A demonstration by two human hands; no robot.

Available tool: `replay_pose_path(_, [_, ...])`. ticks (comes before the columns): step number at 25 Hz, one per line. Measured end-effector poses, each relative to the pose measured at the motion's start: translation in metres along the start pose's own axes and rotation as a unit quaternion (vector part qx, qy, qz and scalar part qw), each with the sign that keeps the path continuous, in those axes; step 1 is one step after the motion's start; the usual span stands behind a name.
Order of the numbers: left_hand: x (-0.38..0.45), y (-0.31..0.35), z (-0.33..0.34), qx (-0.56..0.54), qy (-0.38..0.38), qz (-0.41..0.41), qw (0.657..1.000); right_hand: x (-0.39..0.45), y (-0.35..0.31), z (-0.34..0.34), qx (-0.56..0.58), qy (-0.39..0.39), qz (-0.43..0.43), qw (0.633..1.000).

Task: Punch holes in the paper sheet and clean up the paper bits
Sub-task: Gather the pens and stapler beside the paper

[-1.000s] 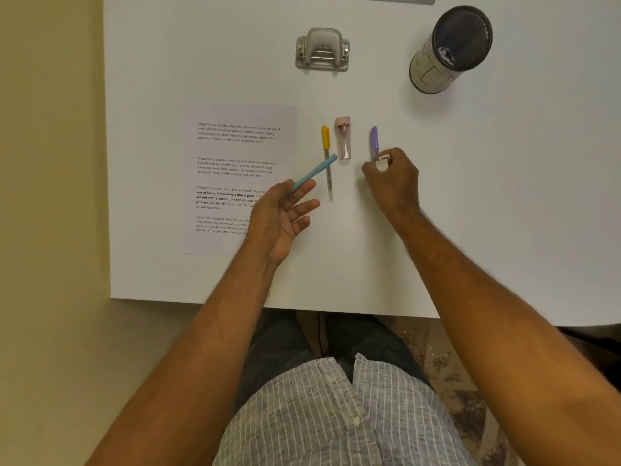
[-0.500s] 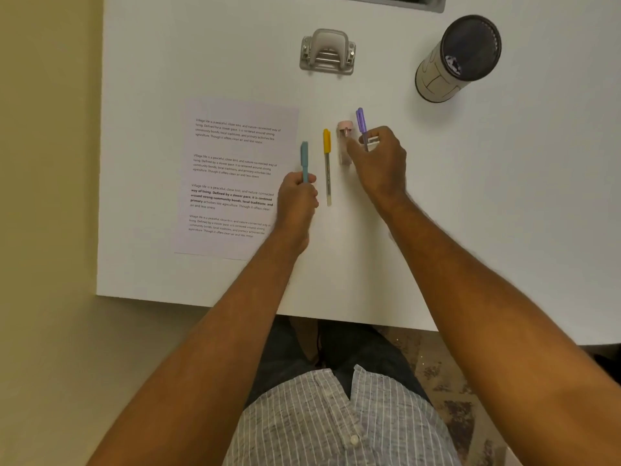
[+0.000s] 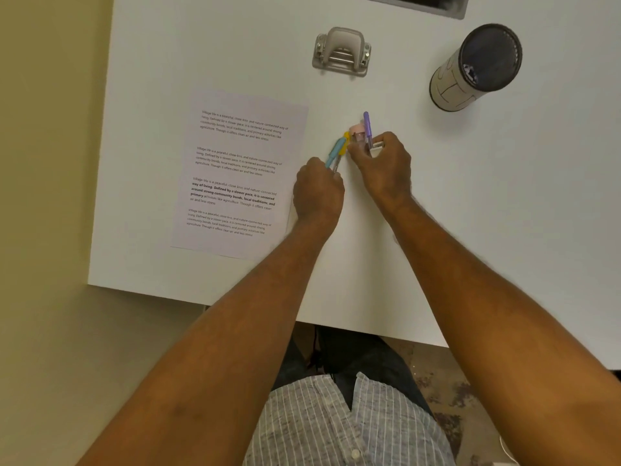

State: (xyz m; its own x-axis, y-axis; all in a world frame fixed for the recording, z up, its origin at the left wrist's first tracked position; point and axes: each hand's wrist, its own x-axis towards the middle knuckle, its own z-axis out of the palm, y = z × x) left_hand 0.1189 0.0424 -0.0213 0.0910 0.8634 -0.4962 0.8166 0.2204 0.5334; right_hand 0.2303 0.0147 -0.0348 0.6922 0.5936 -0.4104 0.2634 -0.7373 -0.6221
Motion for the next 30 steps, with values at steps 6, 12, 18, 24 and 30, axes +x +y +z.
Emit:
replay_pose_path(6, [0.011,-0.002,-0.025,-0.118,-0.031,-0.025,0.992,-0.003,0.004,-0.003,0.025,-0.015,0.008,1.000])
replay_pose_path(12, [0.051,-0.025,-0.095,-0.231,-0.089,-0.038,0.968,-0.024,-0.045,0.013,0.123,-0.023,0.032,0.992])
replay_pose_path(18, [0.114,-0.064,-0.188,-0.292,-0.071,-0.065,0.952,-0.036,-0.162,0.092,0.225,-0.089,0.031,0.970])
replay_pose_path(24, [0.172,-0.096,-0.244,-0.348,-0.063,-0.110,0.929,-0.026,-0.244,0.180,0.210,-0.148,0.029,0.966])
replay_pose_path(30, [0.201,-0.110,-0.252,-0.351,-0.051,-0.122,0.927,-0.021,-0.260,0.224,0.199,-0.155,0.039,0.967])
